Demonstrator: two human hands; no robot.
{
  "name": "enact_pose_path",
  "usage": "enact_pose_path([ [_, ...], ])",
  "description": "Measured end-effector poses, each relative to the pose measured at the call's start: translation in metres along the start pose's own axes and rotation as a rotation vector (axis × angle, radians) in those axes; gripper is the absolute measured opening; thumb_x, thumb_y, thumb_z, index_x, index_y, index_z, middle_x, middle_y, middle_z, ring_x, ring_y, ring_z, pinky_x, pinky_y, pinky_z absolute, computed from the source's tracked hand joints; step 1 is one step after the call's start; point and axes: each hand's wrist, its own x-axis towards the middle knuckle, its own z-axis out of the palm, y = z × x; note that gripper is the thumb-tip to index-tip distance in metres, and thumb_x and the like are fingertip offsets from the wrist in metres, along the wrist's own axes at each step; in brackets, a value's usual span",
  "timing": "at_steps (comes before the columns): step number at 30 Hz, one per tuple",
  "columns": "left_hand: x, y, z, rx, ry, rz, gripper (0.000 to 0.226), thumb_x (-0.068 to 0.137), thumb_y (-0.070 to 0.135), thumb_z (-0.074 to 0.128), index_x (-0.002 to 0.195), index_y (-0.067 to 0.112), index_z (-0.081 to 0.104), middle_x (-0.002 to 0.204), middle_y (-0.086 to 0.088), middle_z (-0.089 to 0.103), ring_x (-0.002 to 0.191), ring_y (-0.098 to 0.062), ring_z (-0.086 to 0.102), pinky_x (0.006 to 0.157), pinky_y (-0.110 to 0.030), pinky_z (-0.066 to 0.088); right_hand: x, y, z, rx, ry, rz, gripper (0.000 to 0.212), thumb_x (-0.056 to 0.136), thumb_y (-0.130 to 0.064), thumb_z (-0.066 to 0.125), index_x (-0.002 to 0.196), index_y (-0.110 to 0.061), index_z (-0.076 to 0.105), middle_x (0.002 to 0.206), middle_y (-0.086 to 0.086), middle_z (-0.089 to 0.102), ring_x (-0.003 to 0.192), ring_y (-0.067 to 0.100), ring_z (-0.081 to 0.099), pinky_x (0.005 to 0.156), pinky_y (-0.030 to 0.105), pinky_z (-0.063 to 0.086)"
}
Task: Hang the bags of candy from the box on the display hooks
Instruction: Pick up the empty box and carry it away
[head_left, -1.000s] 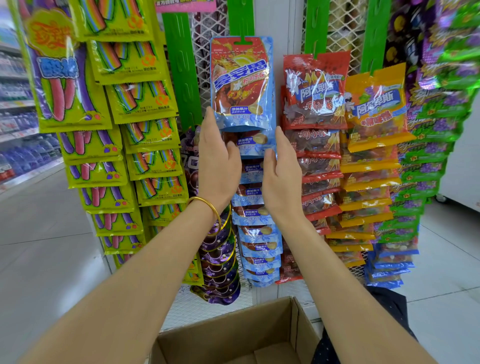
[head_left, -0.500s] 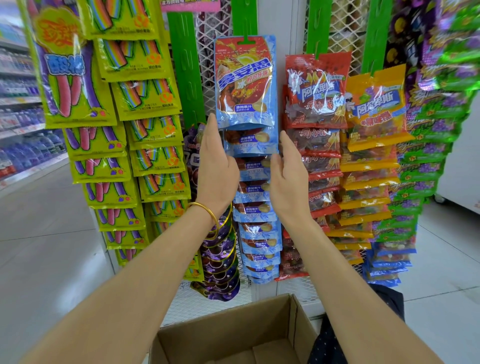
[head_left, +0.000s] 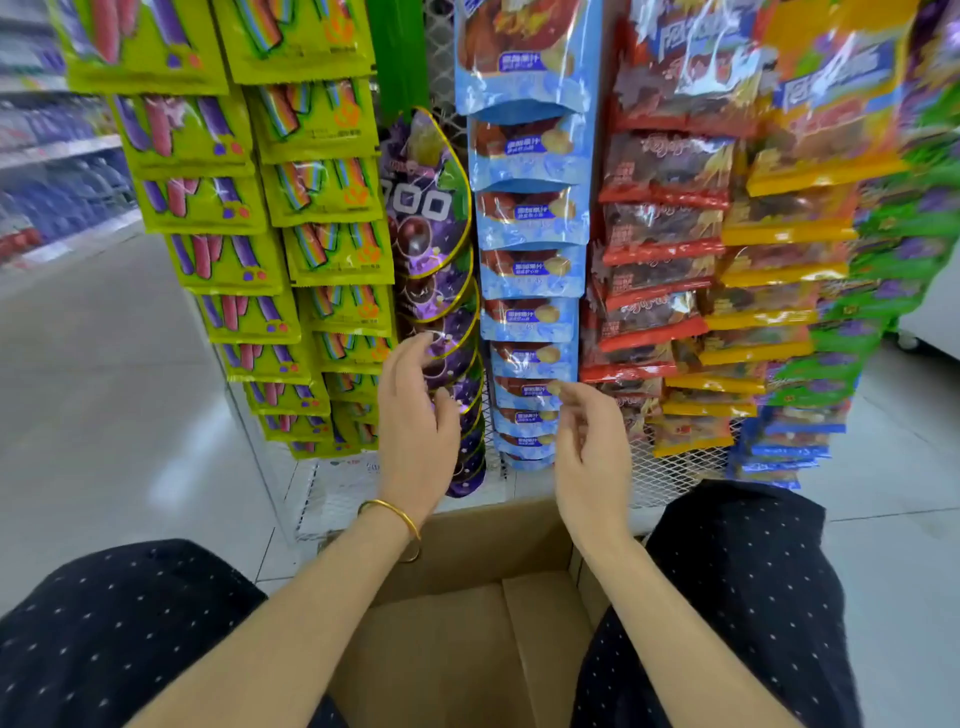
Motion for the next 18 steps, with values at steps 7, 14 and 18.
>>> enact_pose_path([
  [7,-0.104,-0.114,-0.025,0.49,-0.076,-0.56,0.048,0.086,0.014,0.057,0.131,0.007,0.043,0.135,-0.011,0.042,0.123,-0.03,0.041,0.099,-0.041,0.038,-0.06,0.069,0.074,-0.293,-0.665,0.029,0.03,0.094,-0.022,0.048,0.124,-0.018,0.052,0.114,0.002,0.056,0.102,0.02,0.055,0.082,0.038,0.048],
  [14,-0.186,-0.186,-0.044,0.849,-0.179,-1.265,0.038,0.091,0.034,0.052,0.123,0.014,0.044,0.126,-0.008,0.046,0.119,-0.029,0.044,0.093,-0.044,0.037,-0.084,0.11,0.143,-0.56,-0.953,-0.18,0.042,0.092,-0.028,0.05,0.133,-0.019,0.048,0.132,0.004,0.05,0.12,0.026,0.046,0.101,0.038,0.038],
  [18,-0.19,-0.215,-0.054,0.915,-0.286,-1.121,0.031,0.094,0.033,0.047,0.121,0.018,0.045,0.122,-0.004,0.048,0.113,-0.027,0.048,0.088,-0.042,0.04,-0.087,0.116,0.172,-0.673,-1.024,-0.272,0.051,0.092,-0.035,0.048,0.141,-0.025,0.036,0.144,0.002,0.037,0.133,0.026,0.034,0.109,0.043,0.03],
])
